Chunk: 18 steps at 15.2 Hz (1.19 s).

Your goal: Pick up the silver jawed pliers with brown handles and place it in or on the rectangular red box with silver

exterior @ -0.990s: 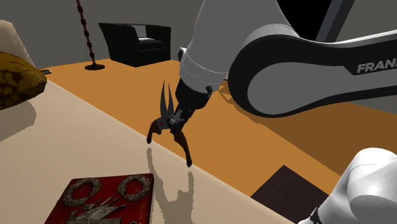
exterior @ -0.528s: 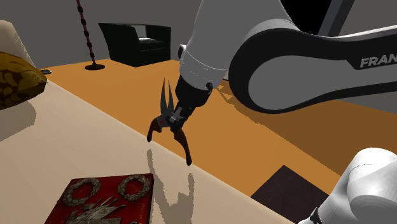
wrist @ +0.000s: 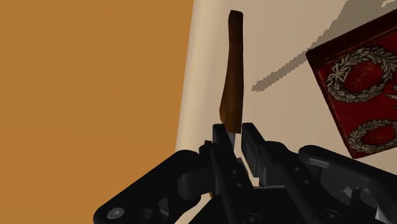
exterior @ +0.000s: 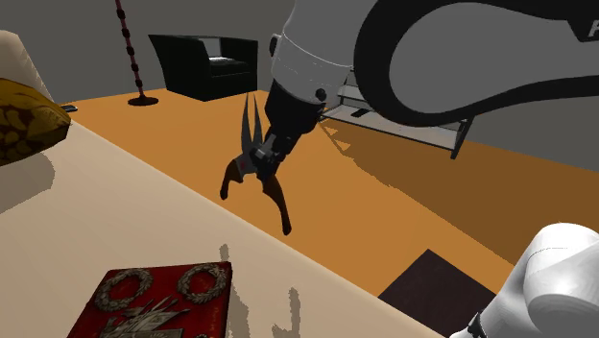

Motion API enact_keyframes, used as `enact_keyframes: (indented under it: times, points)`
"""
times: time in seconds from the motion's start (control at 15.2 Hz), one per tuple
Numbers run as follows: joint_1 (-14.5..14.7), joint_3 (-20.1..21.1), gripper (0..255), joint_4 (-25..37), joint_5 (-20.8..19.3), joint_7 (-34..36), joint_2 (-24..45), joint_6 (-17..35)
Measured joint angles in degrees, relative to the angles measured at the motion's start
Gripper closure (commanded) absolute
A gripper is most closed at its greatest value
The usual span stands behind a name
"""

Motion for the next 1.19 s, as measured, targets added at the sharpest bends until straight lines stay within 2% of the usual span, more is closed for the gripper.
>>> enact_keyframes:
  times: [1.19]
  points:
    - [-1.22,-0.71,255,15.94,-1.51,-0.25,2.6,-13.52]
